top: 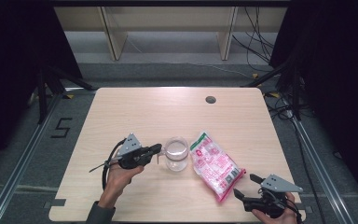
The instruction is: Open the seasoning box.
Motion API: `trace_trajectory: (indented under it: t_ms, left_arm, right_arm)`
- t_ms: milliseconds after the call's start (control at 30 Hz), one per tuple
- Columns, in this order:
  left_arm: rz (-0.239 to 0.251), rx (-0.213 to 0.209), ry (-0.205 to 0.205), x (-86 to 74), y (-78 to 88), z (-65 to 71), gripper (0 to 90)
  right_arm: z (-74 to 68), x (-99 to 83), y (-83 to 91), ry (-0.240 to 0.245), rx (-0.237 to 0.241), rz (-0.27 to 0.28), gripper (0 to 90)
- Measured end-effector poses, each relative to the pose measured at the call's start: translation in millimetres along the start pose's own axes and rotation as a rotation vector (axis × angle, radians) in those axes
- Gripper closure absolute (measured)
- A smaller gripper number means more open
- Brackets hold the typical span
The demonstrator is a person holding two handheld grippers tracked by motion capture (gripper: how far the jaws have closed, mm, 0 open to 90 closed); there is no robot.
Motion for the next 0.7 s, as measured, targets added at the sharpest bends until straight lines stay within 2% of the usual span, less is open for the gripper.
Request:
trace_trajectory:
  t_ms: [33,67,100,133,167,200,233,300,333,367,400,433,500,533,600,700]
  left_arm:
    - [0.002,0.003,0.001,-0.4,0.3,0.0,87.2]
    - [0.001,0.0,-0.004,-0.5,0.4,0.0,87.2]
    - [0.001,0.0,-0.008,-0.4,0.4,-0.1,87.2]
    - [0.002,-0.001,-0.018,-0.1,0.3,-0.2,87.3]
    - [0.002,0.0,-0.017,-0.1,0.3,0.0,87.3]
    - [0.002,0.0,-0.017,-0.1,0.3,0.0,87.3]
    - [0.002,0.0,-0.018,-0.2,0.3,0.0,87.3]
    - [0.002,0.002,-0.02,-0.3,0.5,0.3,87.3]
    - [0.003,0.003,-0.019,-0.3,0.4,0.5,87.3]
    - [0.003,0.003,-0.019,-0.3,0.4,0.5,87.3]
    - [0.004,0.003,-0.019,-0.4,0.4,0.5,87.3]
    - [0.006,0.003,-0.019,-0.6,0.5,0.4,87.3]
    - [0.008,0.004,-0.019,-0.6,0.5,0.5,87.3]
    - [0.008,0.004,-0.02,-0.7,0.6,0.4,87.3]
    - [0.008,0.002,-0.026,-0.9,0.7,0.2,87.4]
    - [0.004,0.004,-0.026,-1.2,0.9,0.2,87.6]
  right_arm:
    - [-5.8,1.8,-1.6,0.004,0.003,-0.016,19.2]
    - [-6.9,6.2,-4.6,0.044,0.019,0.008,20.9]
    - [-10.5,6.8,-5.7,0.03,0.031,-0.002,22.2]
    - [-11.7,8.3,-6.8,0.041,0.029,-0.007,24.5]
    - [-16.1,11.3,-10.0,0.05,0.054,0.0,29.4]
    - [-22.9,14.2,-13.7,0.064,0.058,0.003,31.6]
    - [-22.9,14.2,-13.7,0.064,0.058,0.003,31.6]
    - [-26.9,21.4,-20.1,0.114,0.072,0.019,36.8]
    - [-34.0,27.3,-26.9,0.124,0.096,0.021,40.7]
    - [-37.2,30.2,-29.2,0.116,0.085,0.024,44.0]
    - [-38.2,34.5,-32.8,0.153,0.087,0.029,45.7]
    - [-41.9,36.8,-37.3,0.143,0.091,0.027,47.8]
    - [-43.5,40.2,-41.1,0.162,0.095,0.025,50.2]
    - [-46.5,42.2,-44.3,0.152,0.094,0.023,52.3]
    - [-50.0,49.0,-53.2,0.172,0.118,0.03,55.9]
    - [-56.6,55.8,-64.6,0.209,0.127,0.007,62.9]
Point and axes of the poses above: each handheld gripper's, and its own axes: y roughly backward along the jaws, x roughly out of its top, z roughly to its right, the point moved 6 cm from there along -y, roughly forward along the jaws, and after that the axes turned 13 degrees about -y, right-handed, at the moved point
